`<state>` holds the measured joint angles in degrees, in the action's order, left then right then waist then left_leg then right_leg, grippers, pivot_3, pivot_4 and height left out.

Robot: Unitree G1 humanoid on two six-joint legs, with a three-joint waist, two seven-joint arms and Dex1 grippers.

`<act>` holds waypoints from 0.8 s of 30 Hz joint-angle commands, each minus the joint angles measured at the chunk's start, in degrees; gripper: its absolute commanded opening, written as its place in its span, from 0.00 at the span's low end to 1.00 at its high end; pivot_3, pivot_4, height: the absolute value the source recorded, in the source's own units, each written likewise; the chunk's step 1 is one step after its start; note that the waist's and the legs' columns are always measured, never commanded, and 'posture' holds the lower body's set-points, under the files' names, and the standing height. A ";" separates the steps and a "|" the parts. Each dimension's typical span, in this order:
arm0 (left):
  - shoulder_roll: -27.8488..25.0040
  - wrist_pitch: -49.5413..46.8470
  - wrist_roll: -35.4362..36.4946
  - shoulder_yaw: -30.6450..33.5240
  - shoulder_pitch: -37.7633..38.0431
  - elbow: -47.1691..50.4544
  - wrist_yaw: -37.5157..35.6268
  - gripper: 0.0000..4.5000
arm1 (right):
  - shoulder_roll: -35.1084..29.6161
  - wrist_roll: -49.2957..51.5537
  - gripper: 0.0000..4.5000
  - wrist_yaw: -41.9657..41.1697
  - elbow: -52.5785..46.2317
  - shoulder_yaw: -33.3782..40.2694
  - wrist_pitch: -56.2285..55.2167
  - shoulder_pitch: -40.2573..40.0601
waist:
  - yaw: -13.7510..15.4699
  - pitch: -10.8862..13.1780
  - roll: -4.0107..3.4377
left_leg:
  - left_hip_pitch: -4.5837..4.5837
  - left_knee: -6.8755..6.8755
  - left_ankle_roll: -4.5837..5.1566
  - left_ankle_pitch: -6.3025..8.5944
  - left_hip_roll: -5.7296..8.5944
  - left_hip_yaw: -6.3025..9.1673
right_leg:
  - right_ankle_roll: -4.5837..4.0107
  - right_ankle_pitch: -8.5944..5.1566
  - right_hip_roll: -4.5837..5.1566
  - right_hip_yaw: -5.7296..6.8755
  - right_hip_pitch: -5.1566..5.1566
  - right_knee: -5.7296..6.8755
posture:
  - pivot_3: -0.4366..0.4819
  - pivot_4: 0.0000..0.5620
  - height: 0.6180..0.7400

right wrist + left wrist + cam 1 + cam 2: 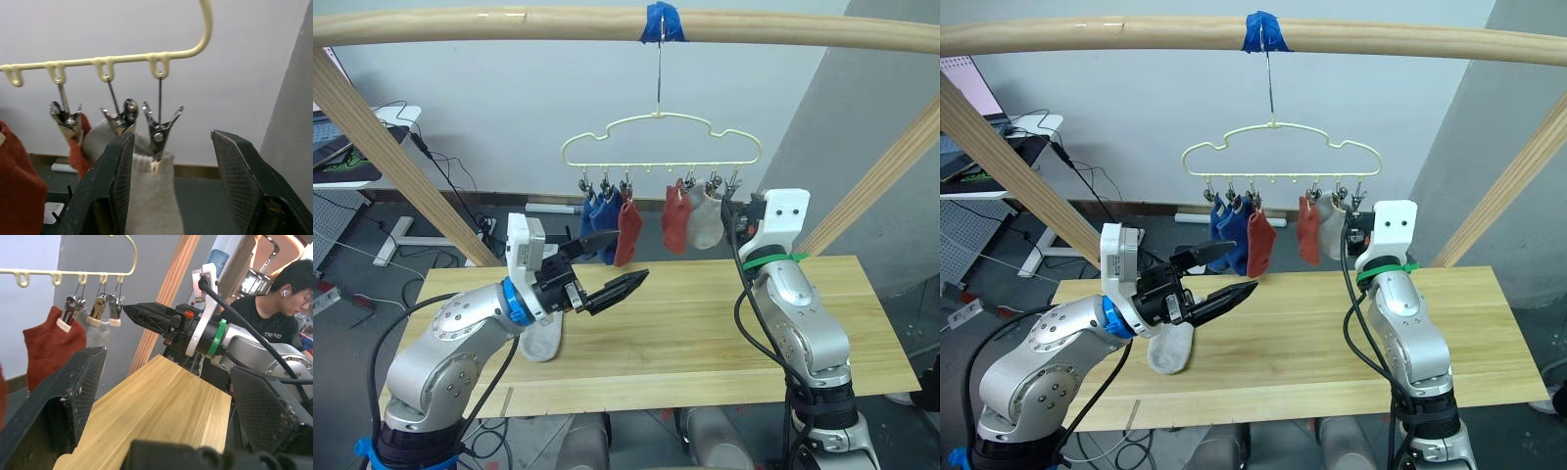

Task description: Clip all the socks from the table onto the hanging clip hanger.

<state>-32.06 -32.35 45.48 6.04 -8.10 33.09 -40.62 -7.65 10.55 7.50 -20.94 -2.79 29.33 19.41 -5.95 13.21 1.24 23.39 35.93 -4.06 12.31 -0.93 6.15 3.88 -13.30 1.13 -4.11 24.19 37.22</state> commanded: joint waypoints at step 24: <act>0.22 1.28 1.01 0.44 -0.63 2.11 0.39 1.00 | 2.95 -3.16 0.58 -3.44 3.17 3.58 -1.68 4.51 | 0.75 -0.01 -0.01 | -0.18 0.04 -0.01 -0.01 0.01 -0.01 | -0.04 -0.02 0.00 -0.01 -0.03 0.33 | 0.41 0.30 1.00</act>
<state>-31.79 -32.09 46.47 6.17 -8.74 33.10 -40.49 -5.02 7.83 3.96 -16.51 0.00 29.03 23.22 -5.20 13.20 1.23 23.18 35.97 -4.07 12.30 -0.92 6.14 3.82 -13.33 1.12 -4.13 24.16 37.59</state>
